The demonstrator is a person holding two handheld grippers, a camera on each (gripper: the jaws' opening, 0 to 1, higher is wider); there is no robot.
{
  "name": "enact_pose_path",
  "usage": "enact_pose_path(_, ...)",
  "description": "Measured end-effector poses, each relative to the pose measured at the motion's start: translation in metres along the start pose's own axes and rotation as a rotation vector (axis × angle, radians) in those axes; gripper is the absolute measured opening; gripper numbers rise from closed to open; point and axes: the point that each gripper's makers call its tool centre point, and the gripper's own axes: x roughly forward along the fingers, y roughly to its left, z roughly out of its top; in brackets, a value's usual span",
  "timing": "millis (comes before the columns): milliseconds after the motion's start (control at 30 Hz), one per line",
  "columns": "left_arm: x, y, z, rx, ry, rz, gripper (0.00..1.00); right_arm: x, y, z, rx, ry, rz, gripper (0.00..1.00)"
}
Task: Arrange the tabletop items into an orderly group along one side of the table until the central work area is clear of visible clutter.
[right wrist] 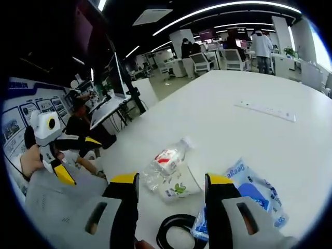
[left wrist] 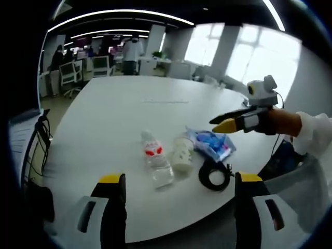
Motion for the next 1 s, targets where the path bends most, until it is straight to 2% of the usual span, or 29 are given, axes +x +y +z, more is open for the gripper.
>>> enact_pose_path(133, 0.001, 0.001, -0.002, -0.004, 0.010, 0.003, 0.83, 0.013, -0.005, -0.003, 0.035, 0.014, 0.013, 0.48)
enact_pose_path(367, 0.000, 0.004, -0.002, -0.016, 0.009, 0.009, 0.83, 0.029, -0.004, -0.007, 0.013, 0.045, 0.045, 0.46)
enact_pose_path(533, 0.000, 0.004, -0.001, -0.036, 0.001, 0.004, 0.83, 0.040, -0.016, -0.017, 0.000, 0.098, 0.053, 0.43)
enact_pose_path(1000, 0.001, 0.007, -0.006, -0.043, 0.017, 0.019, 0.83, 0.057, -0.029, -0.021, 0.041, 0.127, 0.069, 0.41)
